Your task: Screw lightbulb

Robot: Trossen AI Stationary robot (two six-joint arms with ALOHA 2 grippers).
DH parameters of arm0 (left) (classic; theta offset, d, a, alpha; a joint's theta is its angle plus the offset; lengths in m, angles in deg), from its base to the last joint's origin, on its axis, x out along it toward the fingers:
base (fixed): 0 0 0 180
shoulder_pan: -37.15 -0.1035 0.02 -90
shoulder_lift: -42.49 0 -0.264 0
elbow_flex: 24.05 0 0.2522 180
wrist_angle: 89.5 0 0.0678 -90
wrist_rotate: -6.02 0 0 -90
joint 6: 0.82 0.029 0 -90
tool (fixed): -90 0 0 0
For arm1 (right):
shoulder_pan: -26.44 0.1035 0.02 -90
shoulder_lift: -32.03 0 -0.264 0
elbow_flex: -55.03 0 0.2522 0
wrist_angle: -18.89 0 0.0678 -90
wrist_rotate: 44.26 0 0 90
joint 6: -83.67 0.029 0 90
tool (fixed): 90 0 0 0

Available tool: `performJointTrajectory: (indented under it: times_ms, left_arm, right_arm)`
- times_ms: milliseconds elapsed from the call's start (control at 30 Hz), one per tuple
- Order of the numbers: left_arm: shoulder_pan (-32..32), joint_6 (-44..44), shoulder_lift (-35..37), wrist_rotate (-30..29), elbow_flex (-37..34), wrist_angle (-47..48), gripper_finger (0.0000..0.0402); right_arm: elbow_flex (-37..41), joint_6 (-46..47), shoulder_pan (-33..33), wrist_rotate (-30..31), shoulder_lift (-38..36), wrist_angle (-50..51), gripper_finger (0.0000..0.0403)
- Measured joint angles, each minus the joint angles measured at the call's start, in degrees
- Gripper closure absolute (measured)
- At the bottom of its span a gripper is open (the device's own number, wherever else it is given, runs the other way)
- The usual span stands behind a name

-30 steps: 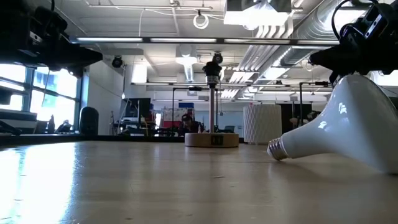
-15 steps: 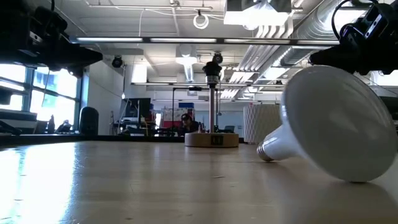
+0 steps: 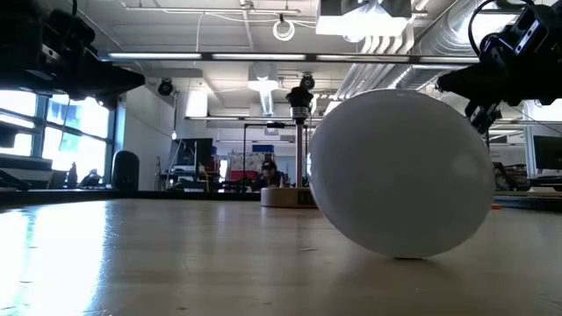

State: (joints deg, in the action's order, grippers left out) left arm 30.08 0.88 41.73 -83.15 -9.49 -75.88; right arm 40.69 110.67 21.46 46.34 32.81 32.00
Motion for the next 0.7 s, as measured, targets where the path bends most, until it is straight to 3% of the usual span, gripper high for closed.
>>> performJointTrajectory:
  times_ms: [567,700]
  left_arm:
    - [-0.01,0.0,0.0,-0.01,0.0,0.0,0.0401]
    - [-0.01,0.0,0.02,0.01,0.0,-0.02,0.0401]
  right_arm:
    - [-0.02,0.01,0.0,0.07,0.02,-0.03,0.04]
    - [-0.02,1.19,-1.02,8.95,0.02,-1.51,0.04]
